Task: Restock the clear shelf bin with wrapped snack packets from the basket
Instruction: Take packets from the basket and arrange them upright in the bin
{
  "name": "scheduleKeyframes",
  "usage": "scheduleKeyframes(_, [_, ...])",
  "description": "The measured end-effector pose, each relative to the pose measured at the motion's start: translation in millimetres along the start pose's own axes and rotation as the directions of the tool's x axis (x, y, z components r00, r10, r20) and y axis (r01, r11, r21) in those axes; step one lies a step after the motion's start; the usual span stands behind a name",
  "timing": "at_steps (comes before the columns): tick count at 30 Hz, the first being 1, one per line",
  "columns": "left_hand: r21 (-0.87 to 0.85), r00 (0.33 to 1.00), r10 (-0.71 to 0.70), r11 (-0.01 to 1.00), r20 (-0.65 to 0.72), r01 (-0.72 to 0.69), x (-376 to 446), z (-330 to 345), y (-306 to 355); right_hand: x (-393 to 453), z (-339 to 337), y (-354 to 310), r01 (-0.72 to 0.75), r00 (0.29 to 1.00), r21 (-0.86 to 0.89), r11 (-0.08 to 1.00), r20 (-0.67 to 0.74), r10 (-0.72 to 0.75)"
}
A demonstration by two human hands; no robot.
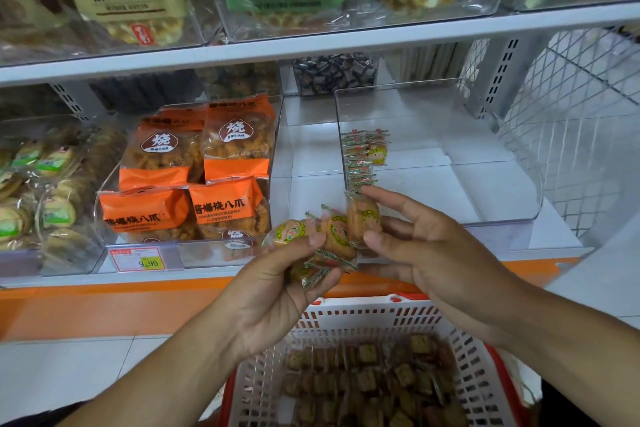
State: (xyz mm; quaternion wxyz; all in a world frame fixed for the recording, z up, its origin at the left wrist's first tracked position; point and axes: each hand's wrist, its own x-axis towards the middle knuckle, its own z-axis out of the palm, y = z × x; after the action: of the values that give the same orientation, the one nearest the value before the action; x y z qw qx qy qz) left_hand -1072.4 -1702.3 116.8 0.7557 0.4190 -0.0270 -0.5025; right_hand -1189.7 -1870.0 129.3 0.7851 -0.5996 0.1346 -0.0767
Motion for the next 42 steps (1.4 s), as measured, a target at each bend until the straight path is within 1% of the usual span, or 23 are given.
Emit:
scheduleKeyframes(2, [0.004,1.000,-0.001,1.000,0.002,0.001,0,1,0,2,-2,-1,-0.015,1.000,0.048,0.999,0.018,0.014])
scheduleKeyframes(5, [-0.016,0.999,-0.028,0.999,0.019,0.028,1,0,1,6,-8,-7,-0.023,1.000,0.118,0.993,-0.007,0.024])
scheduleKeyframes(7, [-0.029,0.999,-0.043,0.999,0.028,0.044,0,0,3,8,-13,-13,-0.045,0.999,0.105,0.993,0.021,0.043])
scheduleKeyframes(9, [-0.021,0.997,-0.064,0.998,0.050,0.065,-1,0,4,9,-18,-19,-0.023,0.993,-0.043,0.999,0.111,0.028])
scheduleKeyframes(11, [0.003,0.991,-0.118,0.993,0.068,0.118,-1,0,4,7,-23,-27,0.027,0.972,-0.221,0.975,0.233,0.026])
scheduleKeyframes(12, [0.030,0.986,-0.152,0.988,0.069,0.150,-1,0,5,5,-25,-31,0.051,0.956,-0.282,0.958,0.291,0.034])
scheduleKeyframes(14, [0.113,0.973,-0.218,0.971,0.074,0.209,-1,-1,5,4,-28,-38,0.129,0.933,-0.420,0.898,0.359,0.034])
scheduleKeyframes(16, [0.192,0.964,-0.263,0.949,0.036,0.252,-2,-2,7,5,-29,-40,0.201,0.928,-0.559,0.805,0.372,0.027])
scheduleKeyframes(19, [0.277,0.950,-0.311,0.915,0.017,0.294,-4,1,10,7,-29,-40,0.231,0.915,-0.648,0.726,0.398,0.065])
scheduleKeyframes(21, [0.311,0.950,-0.312,0.904,0.004,0.295,-5,3,12,9,-29,-42,0.233,0.887,-0.666,0.709,0.444,0.125])
scheduleKeyframes(23, [0.300,0.959,-0.283,0.914,-0.007,0.272,-2,5,15,11,-32,-43,0.230,0.862,-0.664,0.711,0.478,0.167])
scheduleKeyframes(27, [0.227,0.974,-0.228,0.949,0.015,0.219,3,14,25,17,-41,-45,0.179,0.882,-0.665,0.725,0.435,0.181])
scheduleKeyframes(30, [0.162,0.985,-0.174,0.972,0.011,0.170,6,23,29,23,-49,-50,0.187,0.890,-0.675,0.713,0.425,0.169])
scheduleKeyframes(34, [0.098,1.000,-0.015,0.995,-0.010,0.016,18,35,31,37,-61,-57,0.198,0.925,-0.711,0.675,0.362,0.110])
scheduleKeyframes(35, [0.102,0.999,0.034,0.994,-0.024,-0.031,24,39,31,43,-65,-59,0.191,0.932,-0.707,0.680,0.348,0.100])
scheduleKeyframes(37, [0.162,0.990,0.134,0.979,-0.041,-0.126,37,44,29,60,-78,-63,0.115,0.949,-0.652,0.750,0.295,0.112])
scheduleKeyframes(39, [0.309,0.969,0.238,0.929,-0.072,-0.205,48,48,28,83,-96,-61,0.007,0.979,-0.593,0.805,0.167,0.115])
scheduleKeyframes(41, [0.453,0.955,0.291,0.859,-0.050,-0.238,56,52,27,108,-111,-50,-0.094,0.996,-0.531,0.842,-0.042,0.085])
scheduleKeyframes(42, [0.511,0.952,0.305,0.822,-0.023,-0.251,59,54,27,120,-117,-41,-0.146,0.985,-0.463,0.874,-0.150,0.085])
